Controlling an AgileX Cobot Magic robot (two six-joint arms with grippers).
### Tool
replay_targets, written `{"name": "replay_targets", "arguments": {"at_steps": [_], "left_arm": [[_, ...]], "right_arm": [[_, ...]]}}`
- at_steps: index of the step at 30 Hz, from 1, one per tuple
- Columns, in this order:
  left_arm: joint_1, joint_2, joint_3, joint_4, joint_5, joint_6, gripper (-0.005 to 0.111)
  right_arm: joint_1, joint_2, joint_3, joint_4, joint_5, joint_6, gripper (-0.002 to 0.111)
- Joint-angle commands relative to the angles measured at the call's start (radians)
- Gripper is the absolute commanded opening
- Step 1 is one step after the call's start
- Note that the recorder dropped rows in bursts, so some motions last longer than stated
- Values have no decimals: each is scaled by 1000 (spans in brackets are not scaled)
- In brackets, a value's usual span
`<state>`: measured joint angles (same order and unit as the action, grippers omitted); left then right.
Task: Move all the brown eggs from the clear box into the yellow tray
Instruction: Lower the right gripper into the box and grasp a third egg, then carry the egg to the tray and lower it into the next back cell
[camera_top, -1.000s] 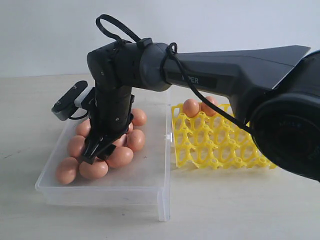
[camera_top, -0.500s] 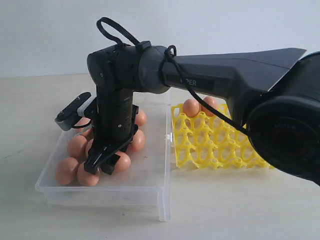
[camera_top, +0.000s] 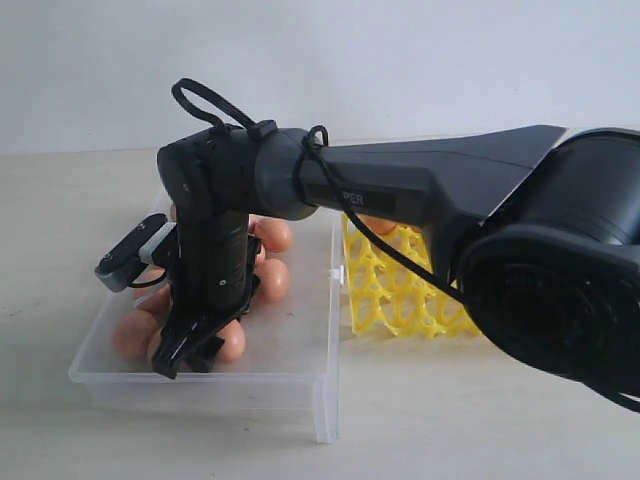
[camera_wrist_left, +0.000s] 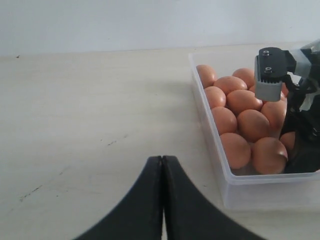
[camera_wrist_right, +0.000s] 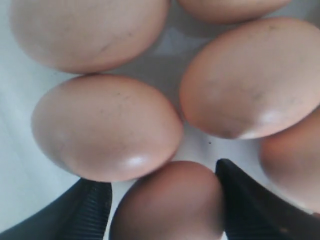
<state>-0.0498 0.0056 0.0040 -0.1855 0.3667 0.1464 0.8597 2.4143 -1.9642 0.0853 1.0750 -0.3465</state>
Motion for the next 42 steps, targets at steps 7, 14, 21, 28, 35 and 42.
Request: {"name": "replay_targets", "arguments": {"at_steps": [7,14,21,28,35,42], "left_arm": [[1,-6,-4,-1,-10,-1,0],[1,-6,-4,-1,-10,-1,0],[1,-6,-4,-1,-10,-1,0],[1,-6,-4,-1,-10,-1,0],[1,-6,-4,-1,-10,-1,0],[1,-6,-4,-1,-10,-1,0]], "right_arm": [[2,-7,-7,8,-71,43,0],[2,-83,-7,4,-77,43,0],[2,-250,41,-46,-119,96,0],[2,-545,409,-64,-459,170,0],[-144,-1037,1147,43,-1266,266,0],[-494,-1000,1259,82,-1257,257,0]]}}
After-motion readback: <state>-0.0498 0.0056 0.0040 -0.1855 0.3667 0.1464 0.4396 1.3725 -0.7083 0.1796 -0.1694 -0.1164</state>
